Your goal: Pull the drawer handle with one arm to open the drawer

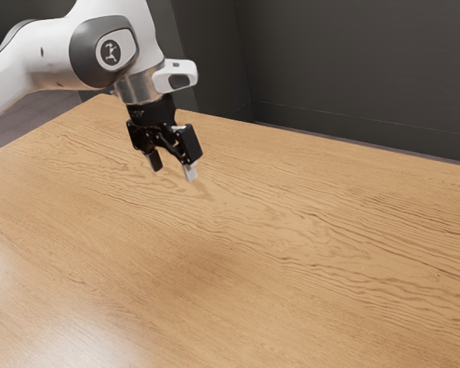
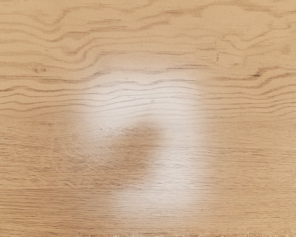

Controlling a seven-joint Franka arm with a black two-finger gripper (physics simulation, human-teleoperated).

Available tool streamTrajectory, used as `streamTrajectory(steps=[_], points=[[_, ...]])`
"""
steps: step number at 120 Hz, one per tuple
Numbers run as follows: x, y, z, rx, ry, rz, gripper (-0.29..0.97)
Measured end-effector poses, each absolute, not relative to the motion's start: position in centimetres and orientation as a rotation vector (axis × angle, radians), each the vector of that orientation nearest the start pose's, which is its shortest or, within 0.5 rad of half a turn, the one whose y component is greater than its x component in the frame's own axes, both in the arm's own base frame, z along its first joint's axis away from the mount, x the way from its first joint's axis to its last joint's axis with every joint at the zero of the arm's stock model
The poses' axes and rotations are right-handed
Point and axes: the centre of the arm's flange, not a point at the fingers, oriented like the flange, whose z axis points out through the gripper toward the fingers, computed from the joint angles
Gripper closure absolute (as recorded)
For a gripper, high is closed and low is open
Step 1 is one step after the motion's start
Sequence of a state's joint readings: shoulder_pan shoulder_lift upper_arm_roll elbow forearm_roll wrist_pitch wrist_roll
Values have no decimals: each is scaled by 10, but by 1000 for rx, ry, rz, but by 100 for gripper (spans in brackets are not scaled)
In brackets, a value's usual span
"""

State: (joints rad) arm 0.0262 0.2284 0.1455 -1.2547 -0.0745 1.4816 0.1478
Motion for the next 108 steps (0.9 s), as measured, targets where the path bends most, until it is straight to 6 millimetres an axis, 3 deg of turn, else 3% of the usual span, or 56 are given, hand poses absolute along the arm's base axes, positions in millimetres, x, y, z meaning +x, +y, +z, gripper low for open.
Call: streamTrajectory(steps=[15, 20, 31, 40, 48, 54, 60, 72, 81, 108], points=[[605, 87, 636, -3192, 38, -10, 0], [593, 89, 658, -3195, 50, -66, 0], [542, 87, 739, -3190, 96, -297, 0], [533, 82, 754, -3193, 134, -366, 0], [544, 78, 744, -3198, 166, -369, 0], [564, 69, 723, -3205, 205, -337, 0], [586, 39, 702, -3211, 285, -316, 0], [609, -31, 681, -3211, 433, -344, 0], [624, -49, 662, -3231, 426, -350, 0], [648, -110, 639, -3241, 410, -501, 0]])
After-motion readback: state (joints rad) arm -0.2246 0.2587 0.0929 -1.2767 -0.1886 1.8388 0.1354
